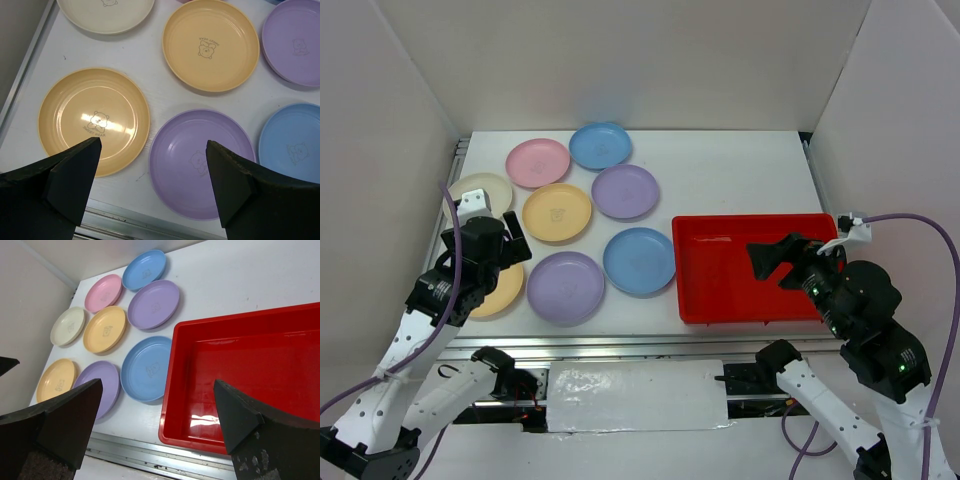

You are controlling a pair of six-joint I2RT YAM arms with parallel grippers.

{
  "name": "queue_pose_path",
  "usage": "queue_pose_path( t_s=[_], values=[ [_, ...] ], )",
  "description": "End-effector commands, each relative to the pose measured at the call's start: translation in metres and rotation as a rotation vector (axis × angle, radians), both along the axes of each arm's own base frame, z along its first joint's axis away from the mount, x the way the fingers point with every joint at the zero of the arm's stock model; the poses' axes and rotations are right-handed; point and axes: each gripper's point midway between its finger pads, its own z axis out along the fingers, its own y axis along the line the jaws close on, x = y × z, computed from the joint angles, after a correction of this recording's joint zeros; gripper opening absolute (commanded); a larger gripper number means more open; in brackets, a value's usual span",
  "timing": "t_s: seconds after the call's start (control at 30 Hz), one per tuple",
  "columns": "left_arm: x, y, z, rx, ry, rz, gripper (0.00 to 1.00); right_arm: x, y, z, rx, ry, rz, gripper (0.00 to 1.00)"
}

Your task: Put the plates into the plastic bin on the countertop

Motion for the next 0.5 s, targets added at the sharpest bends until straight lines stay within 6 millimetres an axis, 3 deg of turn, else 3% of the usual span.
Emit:
queue_pose_path(
  t_s=[0.0,0.33,0.47],
  values=[
    [0.005,0.002,0.02,-0.029,-0.066,0.033,0.99,-0.005,-0.006,0.013,-0.002,-0.041,-0.011,1.0],
    [0.005,0.002,0.019,-0.028,-0.063,0.035,0.99,-0.005,0.002,0.013,-0.003,-0.034,0.033,1.0],
    [0.005,0.003,0.019,-0.028,-0.063,0.041,0.99,-0.002,0.023,0.017,0.023,-0.061,0.128,1.0]
  ],
)
